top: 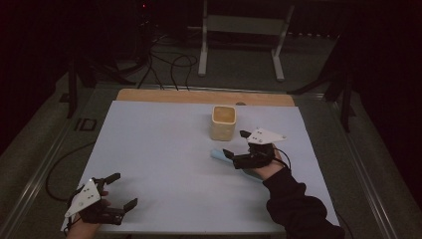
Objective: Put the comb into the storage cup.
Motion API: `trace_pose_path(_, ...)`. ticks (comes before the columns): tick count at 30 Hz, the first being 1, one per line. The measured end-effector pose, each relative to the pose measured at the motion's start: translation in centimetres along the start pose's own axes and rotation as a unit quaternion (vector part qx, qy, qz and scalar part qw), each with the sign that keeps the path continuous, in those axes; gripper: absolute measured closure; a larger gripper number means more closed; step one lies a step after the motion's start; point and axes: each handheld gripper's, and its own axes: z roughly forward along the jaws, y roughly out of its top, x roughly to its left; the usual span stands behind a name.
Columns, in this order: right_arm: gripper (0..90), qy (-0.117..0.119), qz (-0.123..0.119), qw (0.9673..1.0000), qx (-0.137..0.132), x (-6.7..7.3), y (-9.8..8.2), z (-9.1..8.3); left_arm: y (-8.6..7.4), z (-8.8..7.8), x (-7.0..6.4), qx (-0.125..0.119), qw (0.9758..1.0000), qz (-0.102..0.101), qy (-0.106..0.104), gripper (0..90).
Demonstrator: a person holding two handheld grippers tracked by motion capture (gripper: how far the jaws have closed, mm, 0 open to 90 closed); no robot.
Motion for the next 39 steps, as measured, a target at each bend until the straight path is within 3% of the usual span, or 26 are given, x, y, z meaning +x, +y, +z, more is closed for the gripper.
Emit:
trace_pose_path(10,22.7,-0.004,0.008,0.9986,0.052,-0.8,-0.9,2.8,0.0,0.0,0.0,0.000,1.0000,0.000,-0.001,0.0)
trace_pose_path(14,34.8,-0.006,0.008,0.9977,0.067,-1.2,-1.1,3.6,0.0,0.0,0.0,0.001,1.0000,0.000,-0.001,0.0)
trace_pose_path(19,48.6,-0.007,0.025,0.9959,0.087,-1.6,-1.4,4.9,0.0,0.0,0.1,0.000,1.0000,-0.001,-0.002,0.0)
trace_pose_path(26,72.1,-0.018,0.011,0.9931,0.116,-1.7,-1.7,6.4,0.0,0.0,0.0,0.001,1.0000,0.000,-0.003,0.0)
trace_pose_path(31,81.1,-0.019,0.002,0.9911,0.132,-1.4,-1.8,7.1,-0.1,0.0,0.0,0.001,1.0000,-0.001,-0.003,0.0)
trace_pose_path(32,89.7,-0.032,0.005,0.9883,0.149,-1.3,-1.9,7.7,-0.1,0.0,0.0,0.001,1.0000,0.000,-0.004,0.0)
trace_pose_path(37,90.0,-0.040,0.003,0.9851,0.168,-1.3,-2.0,8.3,-0.1,0.0,0.0,0.002,1.0000,-0.001,-0.003,0.0)
trace_pose_path(38,90.0,-0.043,0.001,0.9813,0.187,-1.1,-2.1,9.0,-0.1,0.0,0.0,0.001,1.0000,-0.001,-0.003,0.0)
trace_pose_path(39,90.0,-0.044,0.003,0.9805,0.191,-1.0,-2.2,9.1,-0.1,0.0,0.0,0.001,1.0000,-0.001,-0.004,0.0)
